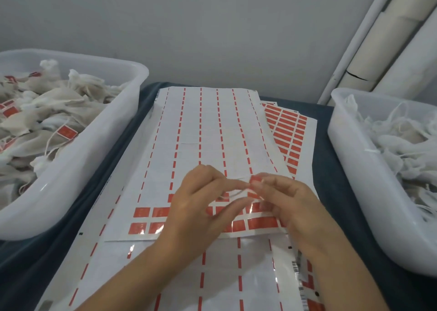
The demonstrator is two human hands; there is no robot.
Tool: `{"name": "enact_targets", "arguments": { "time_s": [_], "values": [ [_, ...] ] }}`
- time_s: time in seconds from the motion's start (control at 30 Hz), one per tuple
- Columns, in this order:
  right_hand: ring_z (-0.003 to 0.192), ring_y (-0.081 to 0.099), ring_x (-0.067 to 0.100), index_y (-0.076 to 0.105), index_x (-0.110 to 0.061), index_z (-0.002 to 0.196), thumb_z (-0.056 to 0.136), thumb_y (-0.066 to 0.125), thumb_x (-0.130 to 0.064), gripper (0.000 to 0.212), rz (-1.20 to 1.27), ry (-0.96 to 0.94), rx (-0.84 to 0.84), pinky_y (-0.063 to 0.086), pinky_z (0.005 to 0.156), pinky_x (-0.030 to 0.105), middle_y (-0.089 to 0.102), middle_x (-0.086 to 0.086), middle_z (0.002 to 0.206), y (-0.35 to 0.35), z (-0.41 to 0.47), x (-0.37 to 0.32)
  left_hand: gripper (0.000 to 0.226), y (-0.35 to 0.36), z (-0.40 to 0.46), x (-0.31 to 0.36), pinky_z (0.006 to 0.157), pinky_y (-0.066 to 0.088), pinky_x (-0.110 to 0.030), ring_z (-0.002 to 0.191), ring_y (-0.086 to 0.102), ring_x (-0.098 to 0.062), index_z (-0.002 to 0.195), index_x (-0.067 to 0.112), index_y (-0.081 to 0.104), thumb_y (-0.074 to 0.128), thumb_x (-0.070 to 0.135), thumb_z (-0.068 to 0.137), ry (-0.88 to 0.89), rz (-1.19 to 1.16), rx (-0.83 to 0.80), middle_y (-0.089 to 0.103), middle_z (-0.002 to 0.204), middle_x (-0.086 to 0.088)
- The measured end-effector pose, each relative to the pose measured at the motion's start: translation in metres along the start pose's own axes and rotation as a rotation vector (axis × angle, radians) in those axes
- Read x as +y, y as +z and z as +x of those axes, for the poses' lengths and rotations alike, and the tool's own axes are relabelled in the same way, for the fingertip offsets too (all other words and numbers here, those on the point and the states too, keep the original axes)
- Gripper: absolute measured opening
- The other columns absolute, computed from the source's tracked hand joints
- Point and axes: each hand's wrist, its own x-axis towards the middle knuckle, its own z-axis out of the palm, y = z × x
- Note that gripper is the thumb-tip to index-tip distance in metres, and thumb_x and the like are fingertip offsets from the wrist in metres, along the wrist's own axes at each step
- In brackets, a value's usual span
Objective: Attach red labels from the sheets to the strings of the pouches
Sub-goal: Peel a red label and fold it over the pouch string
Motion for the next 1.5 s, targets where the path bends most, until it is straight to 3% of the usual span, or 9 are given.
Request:
{"name": "enact_targets", "arguments": {
  "time_s": [0.17, 0.33, 0.57, 0.77, 0.87, 1.07, 1.2, 1.37, 1.5],
  "values": [
    [0.078, 0.067, -0.001, 0.062, -0.042, 0.092, 0.065, 0.06, -0.057, 0.032, 0.142, -0.149, 0.275, 0.051, 0.054, 0.015, 0.068, -0.022, 0.088, -0.002, -0.001, -0.003, 0.04, -0.003, 0.003, 0.004, 0.073, 0.041, -0.002, 0.081, 0.044, 0.01, 0.106, 0.028, 0.055, 0.064, 0.048, 0.072, -0.104, -0.095, 0.001, 0.048, 0.087, 0.023],
    [0.096, 0.066, 0.004, 0.034, -0.049, 0.122, 0.064, 0.073, -0.044, 0.07, 0.129, -0.341, 0.004, 0.052, 0.071, 0.013, 0.068, -0.019, 0.099, 0.018, -0.005, -0.008, 0.042, -0.003, 0.003, 0.006, 0.073, 0.041, 0.0, 0.084, 0.043, 0.014, 0.111, 0.027, 0.052, 0.061, 0.043, 0.072, -0.116, -0.101, -0.001, 0.044, 0.087, 0.026],
    [0.087, 0.07, 0.012, 0.028, -0.055, 0.12, 0.062, 0.071, -0.033, 0.075, 0.248, -0.291, -0.043, 0.054, 0.068, 0.017, 0.073, -0.012, 0.091, 0.022, -0.006, -0.001, 0.051, 0.0, 0.001, 0.007, 0.071, 0.044, -0.008, 0.079, 0.045, 0.0, 0.111, 0.02, 0.054, 0.069, 0.044, 0.069, -0.02, -0.08, -0.046, 0.051, 0.086, 0.01],
    [0.09, 0.066, -0.002, 0.031, -0.047, 0.124, 0.059, 0.07, -0.039, 0.076, 0.183, -0.32, 0.088, 0.052, 0.069, 0.012, 0.071, -0.02, 0.087, 0.02, -0.007, -0.003, 0.036, -0.005, 0.003, 0.008, 0.071, 0.041, 0.0, 0.082, 0.049, 0.009, 0.109, 0.039, 0.052, 0.061, 0.051, 0.077, -0.171, -0.151, -0.089, 0.051, 0.083, 0.025],
    [0.088, 0.06, -0.015, 0.028, -0.041, 0.128, 0.059, 0.067, -0.042, 0.08, 0.113, -0.346, 0.175, 0.044, 0.073, 0.013, 0.064, -0.038, 0.084, 0.018, -0.008, -0.005, 0.011, -0.007, 0.007, 0.006, 0.065, 0.041, 0.0, 0.08, 0.053, 0.01, 0.085, 0.049, 0.05, 0.055, 0.046, 0.076, -0.313, -0.214, -0.121, 0.053, 0.074, 0.03],
    [0.089, 0.06, -0.013, 0.035, -0.052, 0.115, 0.06, 0.067, -0.045, 0.064, 0.065, -0.267, 0.183, 0.052, 0.067, 0.01, 0.064, -0.036, 0.087, 0.018, -0.007, -0.004, 0.013, -0.009, 0.012, 0.001, 0.063, 0.045, -0.002, 0.077, 0.06, 0.006, 0.071, 0.035, 0.062, 0.058, 0.046, 0.066, -0.563, -0.426, -0.159, 0.064, 0.073, 0.026],
    [0.092, 0.064, -0.002, 0.051, -0.05, 0.102, 0.058, 0.062, -0.056, 0.045, 0.082, -0.266, 0.239, 0.056, 0.063, 0.016, 0.061, -0.033, 0.094, 0.004, -0.006, -0.009, 0.006, -0.011, 0.013, -0.007, 0.063, 0.048, -0.003, 0.077, 0.06, 0.009, 0.07, 0.031, 0.066, 0.067, 0.034, 0.076, -0.662, -0.433, -0.195, 0.065, 0.073, 0.028],
    [0.101, 0.057, -0.006, 0.067, -0.037, 0.08, 0.062, 0.061, -0.051, 0.023, -0.085, -0.304, -0.091, 0.047, 0.077, 0.006, 0.058, -0.027, 0.105, 0.011, -0.011, -0.013, 0.02, -0.009, 0.012, -0.005, 0.058, 0.043, 0.0, 0.075, 0.058, 0.009, 0.064, 0.035, 0.064, 0.065, 0.024, 0.081, -0.621, -0.399, -0.268, 0.064, 0.068, 0.026],
    [0.095, 0.059, -0.008, 0.062, -0.032, 0.081, 0.069, 0.058, -0.042, 0.016, -0.113, -0.288, -0.079, 0.045, 0.07, 0.002, 0.064, -0.029, 0.096, 0.011, -0.008, -0.007, 0.021, -0.009, 0.012, -0.005, 0.059, 0.041, 0.001, 0.072, 0.058, 0.008, 0.065, 0.035, 0.065, 0.065, 0.021, 0.081, -0.605, -0.407, -0.289, 0.063, 0.065, 0.024]
  ]
}}
